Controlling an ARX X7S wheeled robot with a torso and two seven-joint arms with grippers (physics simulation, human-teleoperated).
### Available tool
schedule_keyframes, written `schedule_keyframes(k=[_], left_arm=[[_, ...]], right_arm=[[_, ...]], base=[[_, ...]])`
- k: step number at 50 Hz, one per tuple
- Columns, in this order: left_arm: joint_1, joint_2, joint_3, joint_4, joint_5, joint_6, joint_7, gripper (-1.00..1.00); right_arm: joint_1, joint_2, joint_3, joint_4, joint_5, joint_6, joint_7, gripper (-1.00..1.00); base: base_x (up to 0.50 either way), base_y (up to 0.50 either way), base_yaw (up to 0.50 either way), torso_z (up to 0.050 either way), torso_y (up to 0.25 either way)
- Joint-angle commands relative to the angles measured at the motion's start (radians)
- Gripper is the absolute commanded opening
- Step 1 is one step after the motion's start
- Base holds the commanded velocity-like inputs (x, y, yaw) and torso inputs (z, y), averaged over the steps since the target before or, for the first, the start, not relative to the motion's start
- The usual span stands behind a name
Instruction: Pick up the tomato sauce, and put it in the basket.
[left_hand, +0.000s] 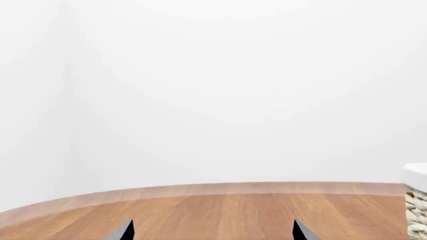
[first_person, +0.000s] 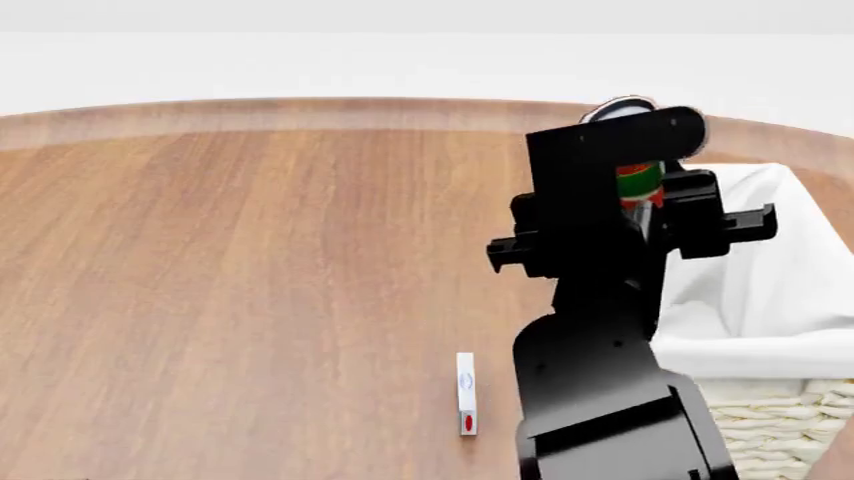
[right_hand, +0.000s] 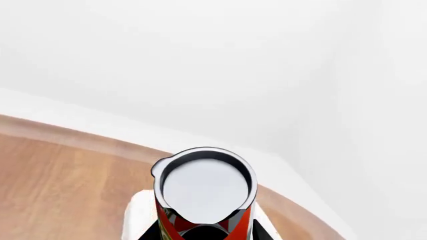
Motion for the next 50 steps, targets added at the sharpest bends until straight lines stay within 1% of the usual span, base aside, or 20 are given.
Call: schedule_keyframes(k=[1, 9, 17, 20, 24, 25, 31, 34, 40, 50], left_arm=[[-0.002, -0.003, 0.003, -0.001, -0.002, -0.001, -0.004, 1.0], [0.001, -0.006, 0.004, 0.0, -0.002, 0.002, -0.007, 1.0], [0.0, -0.01, 0.004, 0.0, -0.005, 0.002, -0.01, 1.0], [-0.002, -0.009, 0.005, -0.003, -0.003, 0.001, -0.011, 1.0], [-0.003, -0.009, 0.007, -0.004, -0.002, 0.002, -0.013, 1.0], [-0.004, -0.008, 0.009, -0.006, 0.0, 0.003, -0.014, 1.0], [-0.001, -0.012, 0.008, -0.003, -0.004, 0.005, -0.015, 1.0], [-0.006, -0.012, 0.008, -0.005, -0.009, 0.001, -0.015, 1.0], [-0.003, -0.016, 0.008, -0.005, -0.013, 0.005, -0.016, 1.0], [-0.006, -0.017, 0.008, -0.012, -0.018, 0.002, -0.02, 1.0]], right_arm=[[0.106, 0.007, 0.016, 0.154, -0.023, -0.014, -0.015, -1.0], [0.197, 0.002, 0.033, 0.303, -0.021, -0.042, -0.013, -1.0], [0.347, -0.004, 0.062, 0.576, -0.006, -0.09, -0.027, -1.0], [0.413, -0.01, 0.048, 0.718, -0.017, -0.132, -0.032, -1.0], [0.464, -0.022, 0.04, 0.848, -0.02, -0.16, -0.036, -1.0], [0.483, -0.031, 0.023, 0.922, -0.031, -0.189, -0.041, -1.0], [0.564, -0.057, 0.025, 1.132, -0.029, -0.299, -0.034, -1.0], [0.623, -0.077, 0.024, 1.305, -0.029, -0.391, -0.03, -1.0], [0.612, -0.062, 0.061, 1.313, -0.003, -0.347, -0.018, -1.0], [0.634, -0.059, 0.088, 1.313, -0.013, -0.287, -0.027, -1.0]], base=[[0.0, 0.0, 0.0, 0.0, 0.0], [0.0, 0.0, 0.0, 0.0, 0.0], [0.0, 0.0, 0.0, 0.0, 0.0], [0.0, 0.0, 0.0, 0.0, 0.0], [0.0, 0.0, 0.0, 0.0, 0.003], [0.0, 0.0, 0.0, 0.0, 0.0], [0.0, 0.0, 0.0, 0.0, 0.0], [0.0, 0.0, 0.0, 0.0, 0.0], [0.0, 0.0, 0.0, 0.0, 0.0], [0.0, 0.0, 0.0, 0.0, 0.0]])
